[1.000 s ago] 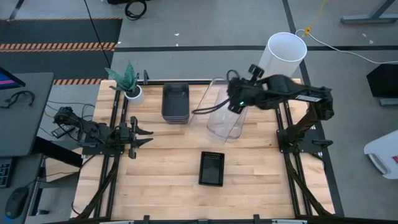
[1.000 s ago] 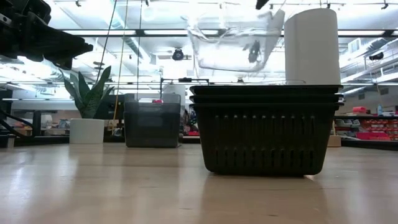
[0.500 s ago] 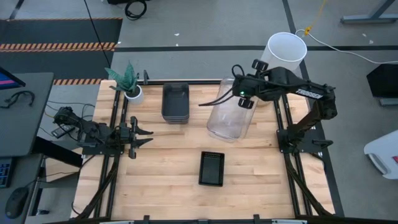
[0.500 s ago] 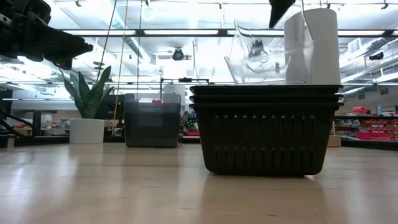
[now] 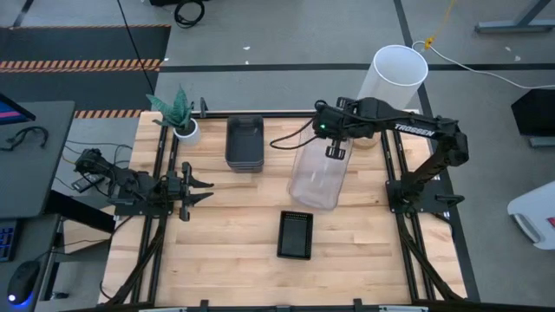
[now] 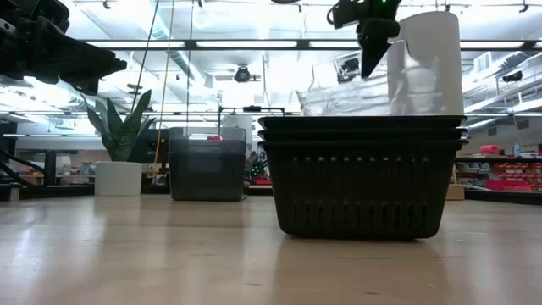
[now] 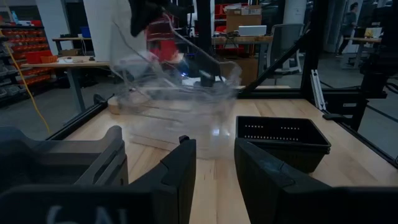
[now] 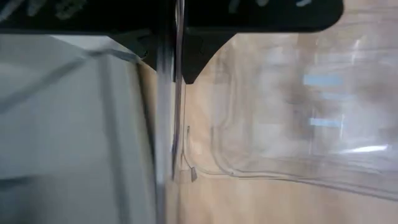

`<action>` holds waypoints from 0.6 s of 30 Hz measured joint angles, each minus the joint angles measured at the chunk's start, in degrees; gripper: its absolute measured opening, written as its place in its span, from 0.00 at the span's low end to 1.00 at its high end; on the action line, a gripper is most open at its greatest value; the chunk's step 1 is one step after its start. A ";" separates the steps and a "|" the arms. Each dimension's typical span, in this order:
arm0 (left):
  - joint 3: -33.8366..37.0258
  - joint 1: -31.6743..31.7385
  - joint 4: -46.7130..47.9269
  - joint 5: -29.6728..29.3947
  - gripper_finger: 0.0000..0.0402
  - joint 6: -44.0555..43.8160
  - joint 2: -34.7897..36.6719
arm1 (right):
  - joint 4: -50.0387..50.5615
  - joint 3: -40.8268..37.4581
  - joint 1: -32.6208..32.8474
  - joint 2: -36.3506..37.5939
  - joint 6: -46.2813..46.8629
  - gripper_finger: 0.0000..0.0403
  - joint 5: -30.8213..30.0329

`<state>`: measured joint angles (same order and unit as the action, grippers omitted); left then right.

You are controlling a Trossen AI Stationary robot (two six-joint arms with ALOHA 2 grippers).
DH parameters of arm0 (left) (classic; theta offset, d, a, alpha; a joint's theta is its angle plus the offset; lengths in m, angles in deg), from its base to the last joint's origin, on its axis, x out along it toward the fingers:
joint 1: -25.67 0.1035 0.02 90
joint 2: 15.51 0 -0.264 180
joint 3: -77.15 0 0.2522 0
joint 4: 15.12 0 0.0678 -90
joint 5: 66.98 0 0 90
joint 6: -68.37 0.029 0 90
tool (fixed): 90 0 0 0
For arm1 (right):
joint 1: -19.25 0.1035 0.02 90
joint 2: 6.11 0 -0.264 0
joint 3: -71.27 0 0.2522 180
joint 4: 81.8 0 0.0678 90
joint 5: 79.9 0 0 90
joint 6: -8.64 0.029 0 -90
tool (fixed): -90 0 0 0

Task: Stack baskets by color
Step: Stack the bottom transparent bin on the transparent bins

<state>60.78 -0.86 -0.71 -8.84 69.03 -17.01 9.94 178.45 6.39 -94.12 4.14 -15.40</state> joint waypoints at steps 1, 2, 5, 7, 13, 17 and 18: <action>0.00 0.00 0.00 -0.02 0.29 0.02 0.00 | -0.56 -0.43 -0.59 -0.06 -0.17 0.02 2.59; 0.00 0.00 0.00 -0.02 0.29 0.00 0.02 | -1.11 -0.85 -1.17 -0.08 -0.28 0.02 5.20; 0.00 0.00 0.00 -0.01 0.29 0.00 0.00 | -1.84 -2.41 -2.31 -0.08 -0.75 0.02 8.17; 0.00 -0.02 0.00 0.00 0.29 0.00 0.00 | -2.49 -3.96 -2.85 -0.08 -1.27 0.02 7.81; 0.00 0.00 0.00 -0.02 0.29 0.00 0.00 | -5.50 -10.15 -5.04 0.17 -1.33 0.06 8.57; 0.00 0.00 0.00 0.00 0.29 0.00 0.01 | -5.52 -13.69 -6.26 -0.01 -1.38 0.07 11.68; 0.00 0.00 0.00 0.00 0.29 0.00 0.00 | -5.89 -14.36 -6.38 -0.41 -1.32 0.07 12.41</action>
<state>60.78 -0.86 -0.71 -8.83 69.03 -17.01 4.05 164.08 0.01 -94.53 2.81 -2.99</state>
